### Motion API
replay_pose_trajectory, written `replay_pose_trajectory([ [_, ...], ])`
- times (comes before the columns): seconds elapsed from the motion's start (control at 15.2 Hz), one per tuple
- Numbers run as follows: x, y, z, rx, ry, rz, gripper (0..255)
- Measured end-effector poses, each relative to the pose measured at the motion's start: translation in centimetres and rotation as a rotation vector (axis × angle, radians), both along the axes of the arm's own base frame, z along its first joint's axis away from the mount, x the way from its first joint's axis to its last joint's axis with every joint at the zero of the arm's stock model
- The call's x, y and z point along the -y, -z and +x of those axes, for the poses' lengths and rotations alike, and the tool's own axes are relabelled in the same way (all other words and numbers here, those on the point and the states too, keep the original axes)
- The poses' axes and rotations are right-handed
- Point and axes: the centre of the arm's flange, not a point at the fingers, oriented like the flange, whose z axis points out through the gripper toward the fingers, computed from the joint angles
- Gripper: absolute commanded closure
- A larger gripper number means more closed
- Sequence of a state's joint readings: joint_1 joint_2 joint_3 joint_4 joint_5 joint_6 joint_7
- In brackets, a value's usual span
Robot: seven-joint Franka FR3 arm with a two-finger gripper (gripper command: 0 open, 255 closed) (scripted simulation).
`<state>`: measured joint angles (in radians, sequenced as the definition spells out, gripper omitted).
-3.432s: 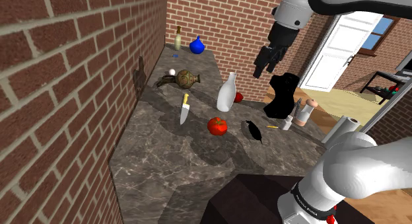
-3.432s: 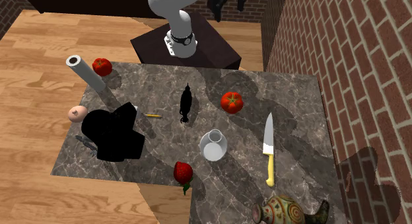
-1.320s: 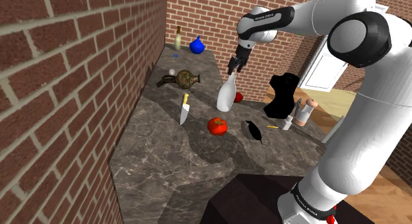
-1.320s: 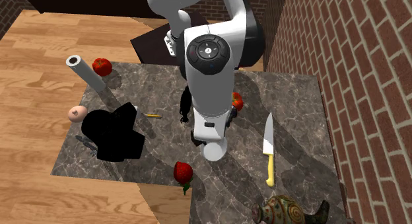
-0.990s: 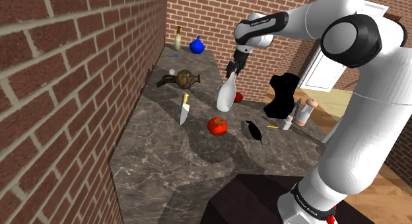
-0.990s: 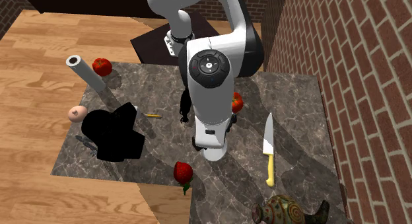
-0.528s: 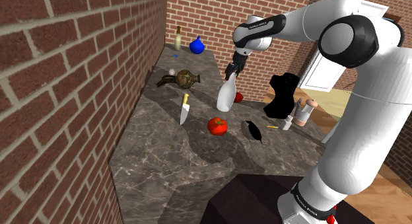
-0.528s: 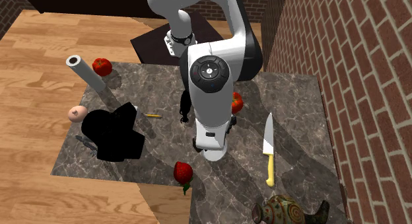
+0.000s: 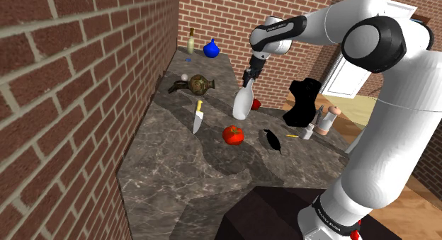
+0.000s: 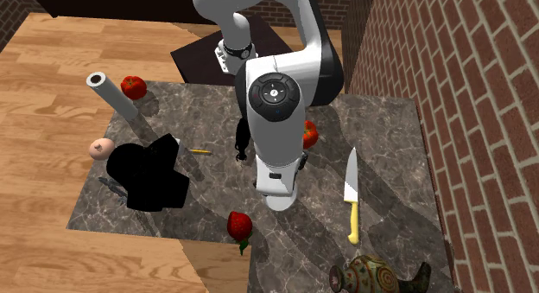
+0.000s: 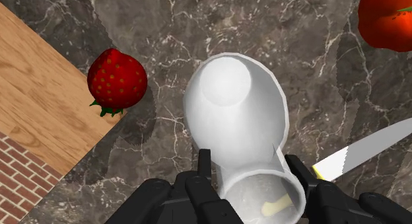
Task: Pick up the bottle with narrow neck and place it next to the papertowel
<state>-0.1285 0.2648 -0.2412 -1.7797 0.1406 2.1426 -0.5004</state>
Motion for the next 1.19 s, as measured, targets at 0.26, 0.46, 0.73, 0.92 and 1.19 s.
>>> replay_pose_trajectory([
  [0.26,0.0,0.0,0.0,0.0,0.0,0.0,255],
  [0.46,0.0,-1.1,0.0,0.0,0.0,0.0,255],
  [0.73,0.1,-3.0,0.0,0.0,0.0,0.0,255],
  [0.92,-0.1,-4.6,0.0,0.0,0.0,0.0,255],
  [1.19,0.0,-6.7,0.1,0.0,0.0,0.0,255],
])
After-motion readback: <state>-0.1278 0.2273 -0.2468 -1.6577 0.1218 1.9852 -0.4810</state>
